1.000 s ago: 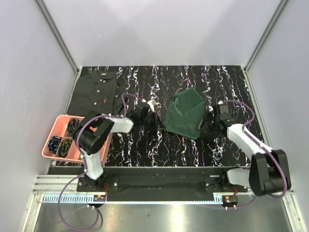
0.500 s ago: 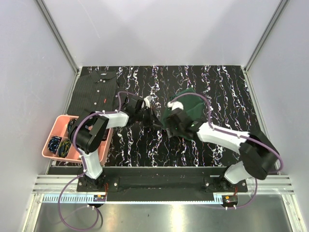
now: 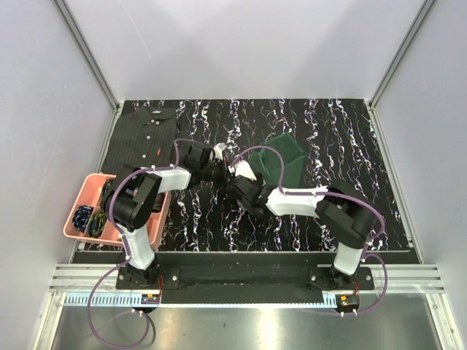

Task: Fold the napkin, place the utensils inside, and roll it up
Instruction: Roll the napkin with the utensil

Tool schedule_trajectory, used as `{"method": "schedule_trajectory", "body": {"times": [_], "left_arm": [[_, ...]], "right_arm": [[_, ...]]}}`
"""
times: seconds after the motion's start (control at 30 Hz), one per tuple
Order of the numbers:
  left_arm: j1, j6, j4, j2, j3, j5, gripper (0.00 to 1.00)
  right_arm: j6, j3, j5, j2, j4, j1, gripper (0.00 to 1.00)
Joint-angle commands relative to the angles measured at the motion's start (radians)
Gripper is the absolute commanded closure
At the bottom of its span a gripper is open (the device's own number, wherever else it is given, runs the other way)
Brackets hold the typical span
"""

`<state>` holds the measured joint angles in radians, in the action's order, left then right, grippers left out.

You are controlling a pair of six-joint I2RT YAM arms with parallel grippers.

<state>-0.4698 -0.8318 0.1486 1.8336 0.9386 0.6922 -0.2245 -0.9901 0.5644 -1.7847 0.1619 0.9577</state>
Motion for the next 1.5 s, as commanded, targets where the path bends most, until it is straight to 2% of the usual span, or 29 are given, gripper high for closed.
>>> {"method": "schedule_trajectory", "body": {"times": [0.0, 0.23, 0.4, 0.7, 0.87, 0.9, 0.93, 0.97, 1.03, 1.07, 1.17, 1.27, 1.47], "left_arm": [[0.017, -0.016, 0.052, -0.068, -0.018, 0.041, 1.00], [0.028, -0.023, 0.060, -0.069, -0.020, 0.038, 1.00], [0.030, -0.024, 0.063, -0.062, -0.018, 0.043, 1.00], [0.040, -0.027, 0.075, -0.040, -0.011, 0.041, 1.00], [0.040, -0.027, 0.085, -0.023, 0.000, 0.049, 1.00], [0.040, -0.026, 0.086, -0.020, 0.003, 0.052, 0.96], [0.042, -0.024, 0.091, -0.020, 0.003, 0.049, 0.87], [0.045, -0.026, 0.092, -0.020, 0.003, 0.044, 0.70], [0.062, -0.023, 0.097, -0.031, -0.004, 0.040, 0.50], [0.071, -0.020, 0.100, -0.048, -0.011, 0.027, 0.37], [0.114, 0.003, 0.097, -0.106, -0.063, -0.015, 0.24], [0.138, 0.066, 0.036, -0.180, -0.095, -0.086, 0.21], [0.140, 0.155, -0.044, -0.319, -0.176, -0.204, 0.21]], "right_arm": [[-0.027, -0.032, 0.186, -0.025, 0.001, 0.012, 0.27], [-0.058, 0.018, 0.262, -0.007, 0.008, 0.013, 0.32], [-0.029, 0.024, 0.275, -0.028, -0.001, 0.015, 0.44], [0.008, 0.076, 0.270, 0.010, -0.045, 0.023, 0.57], [0.069, 0.074, 0.186, -0.008, -0.067, 0.023, 0.79], [0.079, 0.068, 0.171, -0.013, -0.067, 0.023, 0.81], [0.091, 0.064, 0.137, -0.019, -0.062, 0.023, 0.84], [0.096, 0.061, 0.123, -0.025, -0.055, 0.023, 0.87], [0.103, 0.047, 0.071, -0.024, -0.027, 0.021, 0.92], [0.099, 0.039, 0.057, -0.022, -0.010, 0.023, 0.93], [0.082, -0.010, -0.032, -0.012, 0.057, 0.023, 0.95], [0.071, -0.042, -0.116, -0.005, 0.129, 0.019, 0.96], [0.047, -0.114, -0.385, -0.010, 0.234, -0.025, 0.99]]}}
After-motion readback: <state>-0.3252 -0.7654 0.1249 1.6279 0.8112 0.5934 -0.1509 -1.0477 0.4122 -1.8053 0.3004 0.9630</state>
